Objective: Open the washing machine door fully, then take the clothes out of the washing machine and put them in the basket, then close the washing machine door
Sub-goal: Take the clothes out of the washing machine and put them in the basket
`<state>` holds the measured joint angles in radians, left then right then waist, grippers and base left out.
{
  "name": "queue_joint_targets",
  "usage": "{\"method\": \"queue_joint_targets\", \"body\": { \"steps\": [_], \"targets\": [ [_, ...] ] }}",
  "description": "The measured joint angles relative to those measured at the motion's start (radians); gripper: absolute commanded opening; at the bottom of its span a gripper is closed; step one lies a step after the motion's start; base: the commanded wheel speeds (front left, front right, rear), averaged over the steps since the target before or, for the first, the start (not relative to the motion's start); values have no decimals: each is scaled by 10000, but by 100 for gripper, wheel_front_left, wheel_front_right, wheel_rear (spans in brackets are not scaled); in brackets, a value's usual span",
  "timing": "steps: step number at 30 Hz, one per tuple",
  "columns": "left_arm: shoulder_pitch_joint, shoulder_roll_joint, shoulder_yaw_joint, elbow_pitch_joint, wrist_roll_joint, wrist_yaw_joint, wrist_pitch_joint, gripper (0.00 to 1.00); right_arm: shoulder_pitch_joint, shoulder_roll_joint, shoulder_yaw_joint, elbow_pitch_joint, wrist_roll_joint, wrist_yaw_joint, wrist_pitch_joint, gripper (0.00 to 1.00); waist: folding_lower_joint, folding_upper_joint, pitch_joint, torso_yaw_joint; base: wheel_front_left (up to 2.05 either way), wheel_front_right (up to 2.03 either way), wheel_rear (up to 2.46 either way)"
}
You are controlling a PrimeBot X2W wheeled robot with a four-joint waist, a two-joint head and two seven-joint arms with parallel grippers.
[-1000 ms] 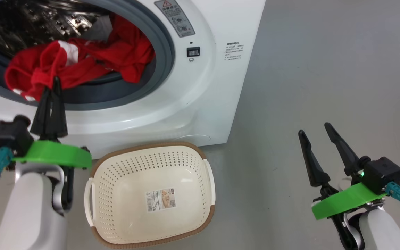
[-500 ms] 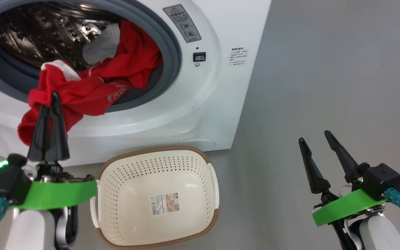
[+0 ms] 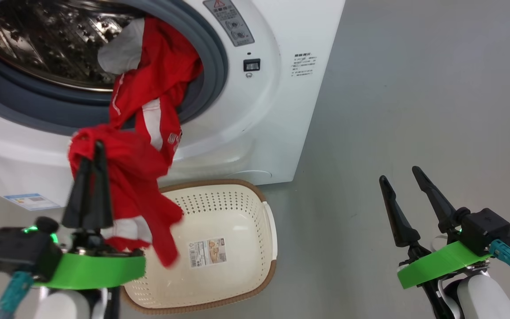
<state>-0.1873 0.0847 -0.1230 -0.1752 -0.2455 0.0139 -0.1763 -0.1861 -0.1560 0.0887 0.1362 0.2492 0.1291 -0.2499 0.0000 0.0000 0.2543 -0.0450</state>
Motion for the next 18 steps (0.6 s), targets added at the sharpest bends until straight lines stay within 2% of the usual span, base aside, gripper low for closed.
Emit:
{"method": "queue_joint_targets", "body": {
  "steps": [10, 18],
  "targets": [
    [-13, -234, -527, 3020, -403, -199, -395, 0, -53, 6, 23, -27, 0, 0, -2, 100, 0, 0, 356, -129, 0, 0, 0],
    [-695, -251, -709, 5983, -236, -583, -717, 0, -407, 36, 23, -98, 0, 0, -2, 100, 0, 0, 701, -271, 0, 0, 0]
  ]
}}
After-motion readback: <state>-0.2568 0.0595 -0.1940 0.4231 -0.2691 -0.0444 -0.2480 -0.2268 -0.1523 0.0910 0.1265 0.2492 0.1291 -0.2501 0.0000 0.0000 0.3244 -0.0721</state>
